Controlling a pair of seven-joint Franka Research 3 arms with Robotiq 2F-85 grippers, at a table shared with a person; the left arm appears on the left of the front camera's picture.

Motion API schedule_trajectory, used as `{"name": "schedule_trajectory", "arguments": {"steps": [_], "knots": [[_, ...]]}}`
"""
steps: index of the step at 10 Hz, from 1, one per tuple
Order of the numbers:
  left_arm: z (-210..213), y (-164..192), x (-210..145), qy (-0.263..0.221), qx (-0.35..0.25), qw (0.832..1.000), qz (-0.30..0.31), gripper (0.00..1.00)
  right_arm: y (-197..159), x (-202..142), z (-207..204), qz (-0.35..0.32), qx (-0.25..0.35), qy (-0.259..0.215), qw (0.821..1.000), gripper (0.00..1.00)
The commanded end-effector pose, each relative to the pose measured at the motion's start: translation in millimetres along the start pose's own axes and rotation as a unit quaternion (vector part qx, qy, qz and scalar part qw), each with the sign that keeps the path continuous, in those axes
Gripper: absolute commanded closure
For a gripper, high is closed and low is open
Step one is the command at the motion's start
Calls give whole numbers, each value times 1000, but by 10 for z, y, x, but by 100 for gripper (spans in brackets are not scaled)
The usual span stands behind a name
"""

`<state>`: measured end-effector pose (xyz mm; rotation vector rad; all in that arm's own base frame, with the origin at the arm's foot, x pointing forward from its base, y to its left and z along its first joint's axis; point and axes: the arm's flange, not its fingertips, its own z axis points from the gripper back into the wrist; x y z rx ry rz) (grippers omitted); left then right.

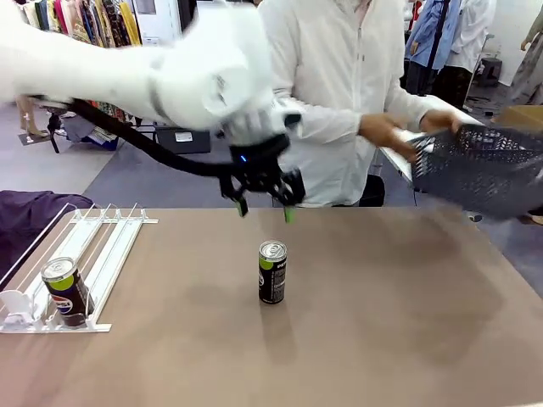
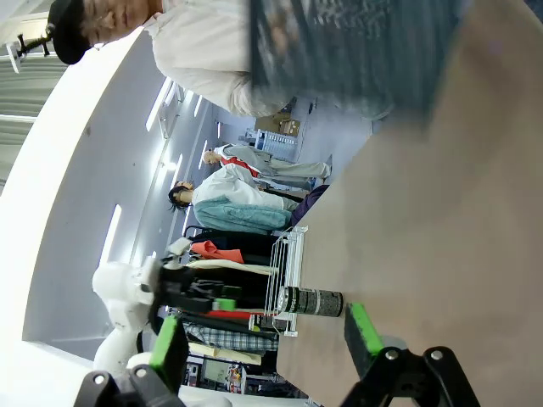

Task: Retrieve and store the cans from the dispenser.
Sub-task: Pick up one can from the Automatic Can Dispenser and place it in the middle of the table.

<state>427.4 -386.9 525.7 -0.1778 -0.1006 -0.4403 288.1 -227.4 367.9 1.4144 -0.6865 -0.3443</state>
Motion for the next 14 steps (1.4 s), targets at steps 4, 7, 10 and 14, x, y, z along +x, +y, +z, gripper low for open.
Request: {"name": "schedule_trajectory", "arguments": {"steps": [4, 7, 10, 14], "knots": [[1195, 1802, -1240, -90, -211, 970, 83, 0, 39, -12, 13, -4, 1, 3, 1000, 0], [1320, 3130, -2024, -156, -352, 907, 170, 0, 39, -12, 13, -4, 1, 3, 1000, 0], [1020, 4192, -2768, -211, -457, 827, 249, 0, 39, -12, 13, -4, 1, 3, 1000, 0], [981, 4366, -3004, -209, -438, 832, 270, 0, 39, -12, 13, -4, 1, 3, 1000, 0]]}}
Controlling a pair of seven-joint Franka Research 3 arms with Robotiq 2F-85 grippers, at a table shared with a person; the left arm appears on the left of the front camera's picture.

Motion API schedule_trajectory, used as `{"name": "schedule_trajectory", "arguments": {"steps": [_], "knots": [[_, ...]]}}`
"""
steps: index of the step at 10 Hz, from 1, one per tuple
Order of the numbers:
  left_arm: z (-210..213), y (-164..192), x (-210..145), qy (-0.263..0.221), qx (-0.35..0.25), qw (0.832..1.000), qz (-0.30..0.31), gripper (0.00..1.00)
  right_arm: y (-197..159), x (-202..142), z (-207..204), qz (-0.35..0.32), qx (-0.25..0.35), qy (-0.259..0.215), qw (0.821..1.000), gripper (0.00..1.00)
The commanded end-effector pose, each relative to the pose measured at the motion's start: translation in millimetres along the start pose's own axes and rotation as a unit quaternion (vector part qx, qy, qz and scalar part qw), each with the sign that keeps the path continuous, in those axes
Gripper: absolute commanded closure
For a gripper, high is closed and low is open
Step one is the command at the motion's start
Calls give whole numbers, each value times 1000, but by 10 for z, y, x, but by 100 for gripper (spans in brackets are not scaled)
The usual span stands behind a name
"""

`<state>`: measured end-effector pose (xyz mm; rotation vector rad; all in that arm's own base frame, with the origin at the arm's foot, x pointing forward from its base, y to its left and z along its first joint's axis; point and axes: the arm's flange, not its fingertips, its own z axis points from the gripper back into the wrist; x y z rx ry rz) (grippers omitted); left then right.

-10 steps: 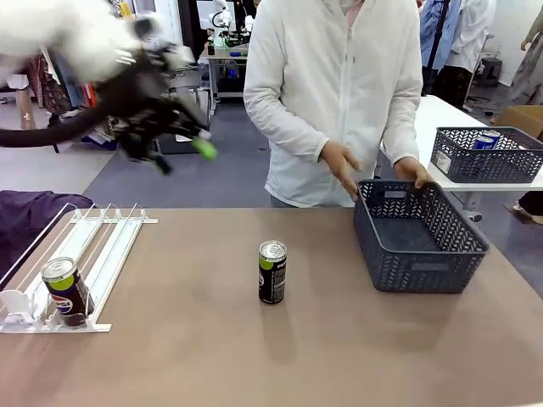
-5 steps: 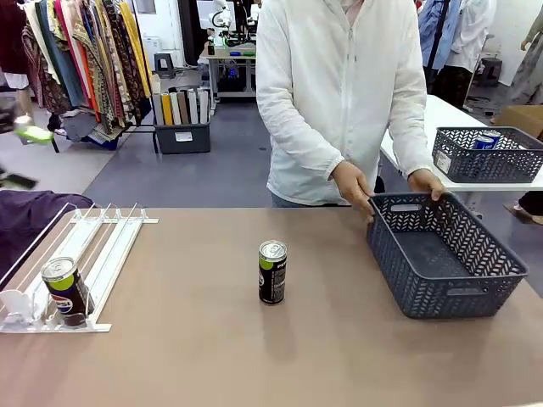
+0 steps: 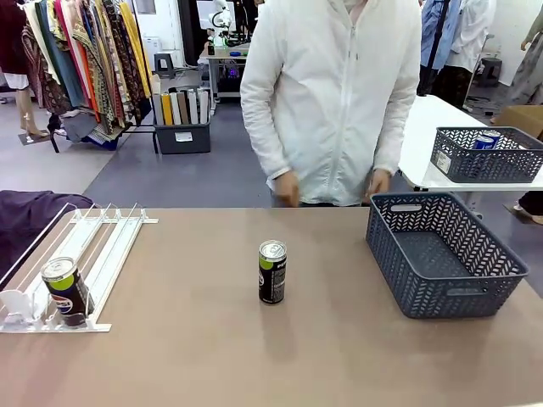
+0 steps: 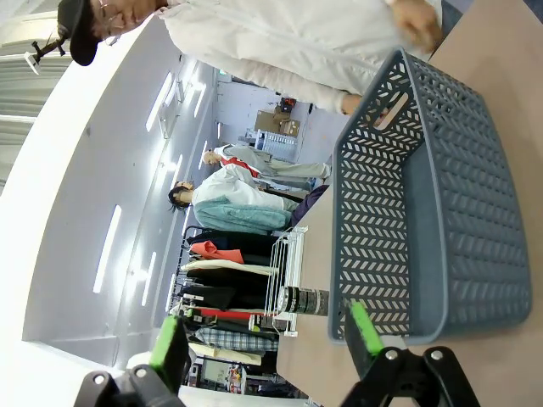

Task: Retrieve and store the cans from the dispenser.
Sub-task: Pick up one can from the Automatic Can Dispenser and place it in the middle of the table.

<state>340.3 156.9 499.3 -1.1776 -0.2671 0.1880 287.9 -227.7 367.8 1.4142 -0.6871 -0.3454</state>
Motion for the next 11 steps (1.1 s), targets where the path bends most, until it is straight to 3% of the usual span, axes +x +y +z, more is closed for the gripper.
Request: {"name": "schedule_trajectory", "arguments": {"steps": [1, 10, 11], "knots": [[-46, -200, -20, 6, -6, 1000, -8, 0, 40, -11, 8, -3, 1, 3, 1000, 0], [-51, -166, -18, 7, 5, 1000, -14, 0, 40, -11, 8, -3, 1, 3, 1000, 0], [-231, -345, -40, 36, 107, 993, -31, 0, 40, -11, 8, -3, 1, 3, 1000, 0]]}}
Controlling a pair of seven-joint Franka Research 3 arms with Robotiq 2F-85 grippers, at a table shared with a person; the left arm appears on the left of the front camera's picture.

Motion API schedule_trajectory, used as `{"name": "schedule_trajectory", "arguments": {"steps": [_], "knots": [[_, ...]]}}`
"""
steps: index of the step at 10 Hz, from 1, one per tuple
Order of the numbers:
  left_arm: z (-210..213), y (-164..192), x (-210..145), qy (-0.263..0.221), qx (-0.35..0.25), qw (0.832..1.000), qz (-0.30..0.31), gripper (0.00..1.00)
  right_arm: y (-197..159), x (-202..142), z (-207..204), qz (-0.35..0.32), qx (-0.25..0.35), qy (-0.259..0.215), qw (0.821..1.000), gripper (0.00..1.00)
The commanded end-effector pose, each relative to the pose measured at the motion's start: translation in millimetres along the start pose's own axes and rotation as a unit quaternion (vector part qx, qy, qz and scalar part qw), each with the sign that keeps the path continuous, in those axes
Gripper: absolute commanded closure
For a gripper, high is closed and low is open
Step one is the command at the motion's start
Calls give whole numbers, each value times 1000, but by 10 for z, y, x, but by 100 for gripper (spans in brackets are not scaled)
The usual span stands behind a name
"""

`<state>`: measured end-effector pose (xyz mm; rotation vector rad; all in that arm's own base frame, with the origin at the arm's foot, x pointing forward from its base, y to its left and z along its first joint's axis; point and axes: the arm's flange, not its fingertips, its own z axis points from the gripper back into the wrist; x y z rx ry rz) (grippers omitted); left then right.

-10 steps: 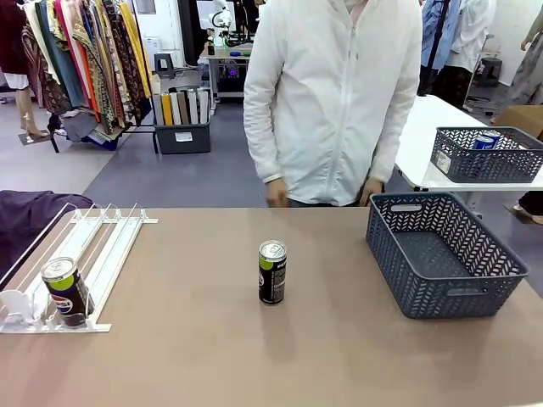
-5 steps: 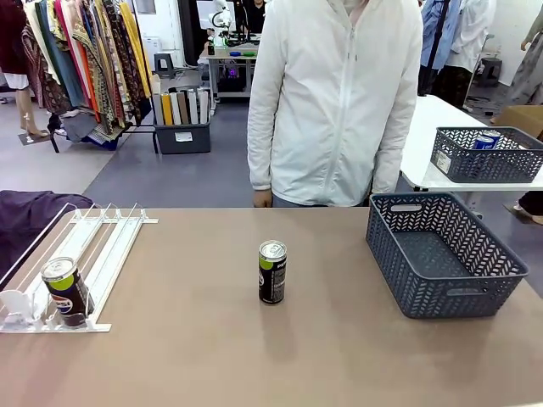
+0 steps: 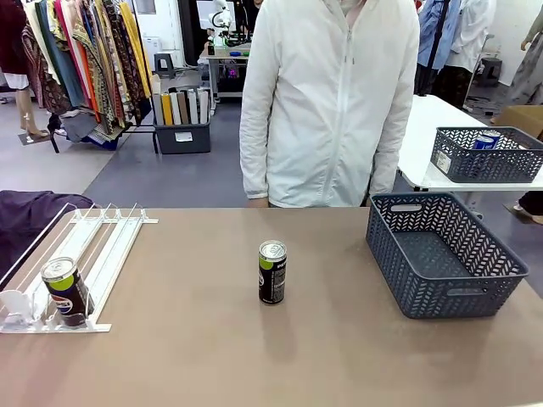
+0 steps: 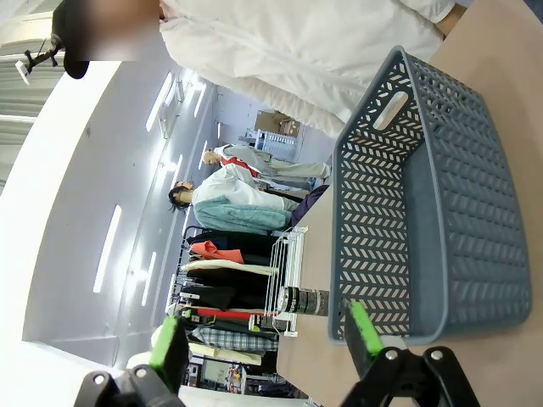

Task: Retrieve and store the cans from the dispenser.
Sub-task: Pick up one can from the Automatic Can Dispenser and place it in the middle of the table.

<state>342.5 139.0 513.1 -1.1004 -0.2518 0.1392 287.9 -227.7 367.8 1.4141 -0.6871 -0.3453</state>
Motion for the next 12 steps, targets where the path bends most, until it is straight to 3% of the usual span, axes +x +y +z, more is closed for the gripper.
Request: {"name": "schedule_trajectory", "arguments": {"steps": [1, 2, 3, 5, 6, 9, 12], "knots": [[-301, -316, -47, 55, 179, 982, -24, 0, 40, -11, 8, -3, 1, 3, 1000, 0], [-516, -426, -87, 79, 275, 957, -56, 0, 40, -11, 8, -3, 1, 3, 1000, 0], [-732, -502, -115, 72, 356, 930, -63, 0, 40, -11, 8, -3, 1, 3, 1000, 0], [-1089, -566, -121, 84, 447, 888, -70, 0, 40, -11, 8, -3, 1, 3, 1000, 0], [-1252, -536, -106, 73, 473, 876, -61, 0, 40, -11, 8, -3, 1, 3, 1000, 0], [-1622, -410, -183, 49, 514, 854, -66, 0, 40, -11, 8, -3, 1, 3, 1000, 0], [-1869, -232, -171, 74, 499, 860, -77, 0, 40, -11, 8, -3, 1, 3, 1000, 0]]}}
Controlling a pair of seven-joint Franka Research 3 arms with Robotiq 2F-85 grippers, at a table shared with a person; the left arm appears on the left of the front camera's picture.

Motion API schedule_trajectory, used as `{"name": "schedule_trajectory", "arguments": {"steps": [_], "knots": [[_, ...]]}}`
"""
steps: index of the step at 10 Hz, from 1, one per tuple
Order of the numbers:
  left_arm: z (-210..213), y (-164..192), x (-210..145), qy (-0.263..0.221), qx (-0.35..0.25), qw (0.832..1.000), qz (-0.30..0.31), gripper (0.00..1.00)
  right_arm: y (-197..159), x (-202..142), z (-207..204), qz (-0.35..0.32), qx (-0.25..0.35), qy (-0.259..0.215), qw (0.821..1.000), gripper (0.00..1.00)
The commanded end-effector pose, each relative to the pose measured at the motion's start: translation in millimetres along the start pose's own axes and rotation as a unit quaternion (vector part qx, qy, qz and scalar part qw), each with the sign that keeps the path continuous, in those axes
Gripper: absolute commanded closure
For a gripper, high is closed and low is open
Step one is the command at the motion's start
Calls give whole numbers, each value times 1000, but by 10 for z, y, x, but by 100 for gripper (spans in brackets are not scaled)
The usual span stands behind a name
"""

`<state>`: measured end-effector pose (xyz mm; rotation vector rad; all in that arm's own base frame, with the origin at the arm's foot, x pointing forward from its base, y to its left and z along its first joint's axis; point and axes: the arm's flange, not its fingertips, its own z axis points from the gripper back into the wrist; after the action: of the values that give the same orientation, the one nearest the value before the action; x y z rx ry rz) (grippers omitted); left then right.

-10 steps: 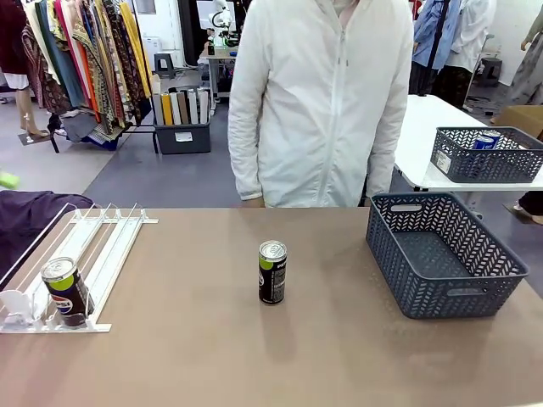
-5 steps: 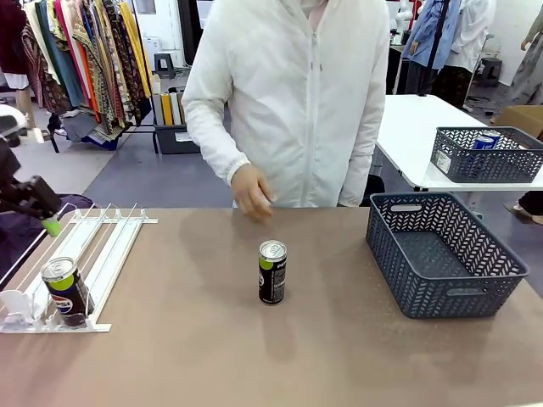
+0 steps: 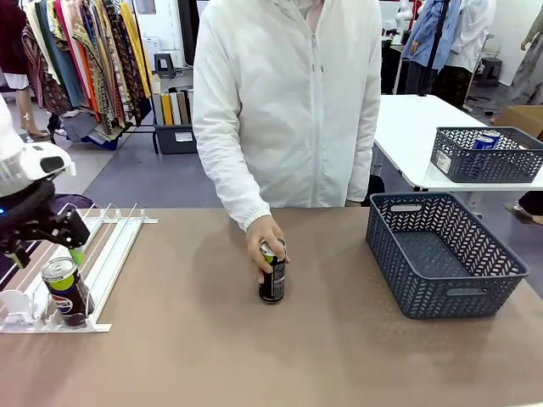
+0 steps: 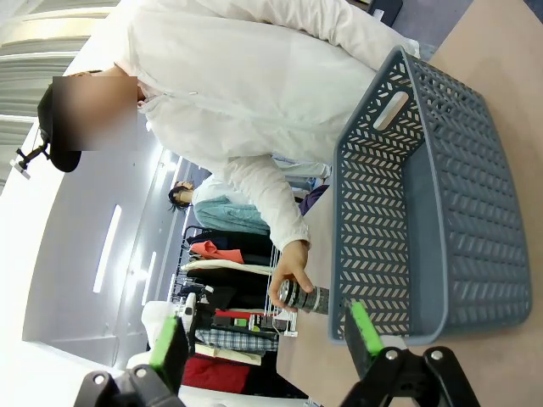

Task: Retrieve and store the cans from the dispenser.
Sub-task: Pick up one can from the Automatic Can Dispenser and place it in the middle of the table.

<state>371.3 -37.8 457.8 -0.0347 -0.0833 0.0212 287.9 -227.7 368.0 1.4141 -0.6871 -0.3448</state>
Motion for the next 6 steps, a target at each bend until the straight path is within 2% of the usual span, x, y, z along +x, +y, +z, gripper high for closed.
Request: {"name": "schedule_trajectory", "arguments": {"steps": [1, 6], "knots": [[-146, 12, 89, 10, -4, 1000, 3, 0, 39, -11, 9, -4, 1, 3, 1000, 0], [-410, -6, 188, 57, -4, 998, -4, 0, 39, -11, 9, -4, 1, 3, 1000, 0]]}}
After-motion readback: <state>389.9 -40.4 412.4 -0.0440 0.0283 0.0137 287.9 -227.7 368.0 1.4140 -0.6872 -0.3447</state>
